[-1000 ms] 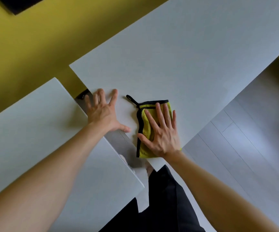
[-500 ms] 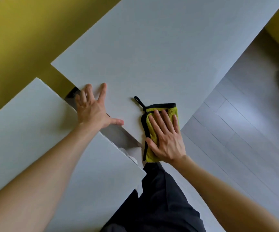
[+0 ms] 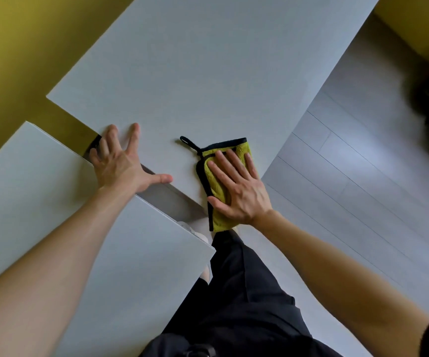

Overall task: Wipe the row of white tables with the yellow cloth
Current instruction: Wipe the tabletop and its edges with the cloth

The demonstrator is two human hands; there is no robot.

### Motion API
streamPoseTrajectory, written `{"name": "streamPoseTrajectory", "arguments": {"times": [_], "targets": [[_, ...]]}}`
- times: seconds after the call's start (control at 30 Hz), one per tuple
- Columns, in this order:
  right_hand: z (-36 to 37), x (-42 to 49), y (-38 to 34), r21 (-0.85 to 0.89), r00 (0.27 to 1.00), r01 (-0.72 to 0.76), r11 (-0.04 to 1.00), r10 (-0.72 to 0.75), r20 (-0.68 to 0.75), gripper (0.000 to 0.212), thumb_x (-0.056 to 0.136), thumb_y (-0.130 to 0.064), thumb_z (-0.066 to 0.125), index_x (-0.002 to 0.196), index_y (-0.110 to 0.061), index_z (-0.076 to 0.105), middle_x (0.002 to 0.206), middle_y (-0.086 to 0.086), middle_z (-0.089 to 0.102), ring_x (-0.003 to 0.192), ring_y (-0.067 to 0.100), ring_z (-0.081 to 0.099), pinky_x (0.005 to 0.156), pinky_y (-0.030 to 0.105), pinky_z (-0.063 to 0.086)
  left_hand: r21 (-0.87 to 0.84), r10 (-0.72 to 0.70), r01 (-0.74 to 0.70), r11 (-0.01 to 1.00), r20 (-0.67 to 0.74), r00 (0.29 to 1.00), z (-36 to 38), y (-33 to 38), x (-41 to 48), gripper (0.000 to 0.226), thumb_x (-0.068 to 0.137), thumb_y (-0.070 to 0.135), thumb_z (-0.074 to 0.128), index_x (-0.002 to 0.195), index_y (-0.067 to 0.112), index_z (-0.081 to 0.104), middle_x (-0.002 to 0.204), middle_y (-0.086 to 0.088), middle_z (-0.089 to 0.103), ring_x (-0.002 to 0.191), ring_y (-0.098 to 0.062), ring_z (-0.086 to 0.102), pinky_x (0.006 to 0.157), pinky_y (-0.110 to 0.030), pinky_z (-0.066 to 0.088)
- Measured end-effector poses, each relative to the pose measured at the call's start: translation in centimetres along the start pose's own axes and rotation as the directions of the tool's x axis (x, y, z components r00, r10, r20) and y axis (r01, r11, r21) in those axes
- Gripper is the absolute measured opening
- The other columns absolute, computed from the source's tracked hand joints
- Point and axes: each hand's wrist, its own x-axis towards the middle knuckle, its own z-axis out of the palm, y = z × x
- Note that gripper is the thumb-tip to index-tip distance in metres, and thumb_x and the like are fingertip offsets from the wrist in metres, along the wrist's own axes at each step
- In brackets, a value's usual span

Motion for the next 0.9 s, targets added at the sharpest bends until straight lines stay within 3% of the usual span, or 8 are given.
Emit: {"name": "streamPoseTrajectory", "arguments": {"times": [0.1,0.27,0.4,0.5,0.6,0.67,0.77,0.9], "targets": [[-1.1,2.7,3.1,-0.040,0.999,-0.044,0.998,0.044,0.001,0.087,0.102,-0.071,0.054,0.173,-0.029,0.025,0.182,0.001,0.017,0.169,0.026,0.008,0.133,0.063,0.010,-0.011,0.002,-0.002,1.000,0.003,1.000,0.2,-0.1,-0.1,0.155,0.046,0.102,0.073,0.170,0.044,-0.001,0.177,-0.010,-0.003,0.165,-0.034,0.003,0.127,-0.064,0.025],[-0.2,4.2,-0.5,-0.070,0.914,-0.404,0.912,0.399,-0.074,0.090,0.103,-0.072,0.043,0.174,-0.021,0.020,0.183,0.011,0.007,0.169,0.034,-0.001,0.133,0.065,0.004,-0.024,0.010,-0.010,1.000,-0.024,1.000,0.8,-0.2,0.2,0.155,0.045,0.102,0.075,0.170,0.044,0.004,0.176,-0.011,0.001,0.164,-0.032,0.005,0.126,-0.064,0.028],[1.4,4.0,-8.7,-0.055,0.984,-0.165,0.985,0.168,0.059,0.096,0.103,-0.080,0.035,0.175,-0.023,0.008,0.183,0.012,-0.006,0.168,0.035,-0.010,0.131,0.069,0.001,0.012,0.033,-0.032,0.999,-0.050,0.998,0.7,-0.6,0.5,0.155,0.043,0.107,0.066,0.170,0.041,0.008,0.175,-0.014,0.007,0.162,-0.036,0.013,0.125,-0.063,0.030],[0.9,3.3,-6.5,-0.035,0.998,-0.031,0.999,0.033,0.053,0.099,0.100,-0.082,0.042,0.175,-0.027,0.010,0.183,0.008,-0.003,0.169,0.033,-0.008,0.131,0.069,0.006,0.043,0.068,-0.064,0.997,-0.094,0.993,0.2,-0.8,0.7,0.144,0.047,0.108,0.064,0.166,0.038,0.022,0.162,-0.016,0.026,0.148,-0.039,0.030,0.119,-0.058,0.037],[0.4,1.9,-4.2,-0.063,0.990,0.099,0.993,-0.092,0.105,0.099,0.099,-0.079,0.049,0.175,-0.029,0.011,0.183,0.005,0.000,0.169,0.031,-0.006,0.131,0.068,0.010,-0.030,0.114,-0.118,0.993,-0.116,0.987,-1.8,-2.3,2.7,0.112,0.065,0.088,0.078,0.159,0.037,0.043,0.148,-0.012,0.039,0.140,-0.036,0.039,0.116,-0.053,0.041],[0.3,1.5,-4.2,-0.080,0.987,0.109,0.991,-0.098,0.124,0.097,0.100,-0.079,0.048,0.175,-0.030,0.011,0.183,0.005,0.000,0.169,0.031,-0.006,0.132,0.069,0.009,-0.044,0.059,-0.063,0.997,-0.090,0.994,-2.9,-4.2,4.6,0.120,0.065,0.079,0.088,0.164,0.036,0.036,0.163,-0.014,0.030,0.154,-0.035,0.028,0.123,-0.051,0.034],[0.7,4.8,-5.7,-0.082,0.989,0.087,0.993,-0.076,0.124,0.094,0.102,-0.080,0.043,0.175,-0.030,0.011,0.183,0.005,-0.001,0.169,0.031,-0.007,0.131,0.070,0.007,-0.058,-0.055,0.054,0.997,-0.005,0.998,-3.3,-5.9,5.8,0.143,0.059,0.085,0.088,0.171,0.040,0.011,0.181,-0.010,-0.006,0.169,-0.029,-0.008,0.132,-0.053,0.020],[1.4,17.3,-10.2,-0.102,0.989,0.118,0.988,-0.108,0.101,0.092,0.103,-0.083,0.030,0.175,-0.030,0.012,0.183,0.006,0.003,0.169,0.031,-0.004,0.131,0.069,0.004,-0.081,-0.052,0.052,0.995,0.001,0.999,-3.0,-6.0,5.6,0.124,0.076,0.066,0.089,0.172,0.042,0.014,0.182,-0.007,-0.007,0.169,-0.029,-0.002,0.131,-0.050,0.025]]}}
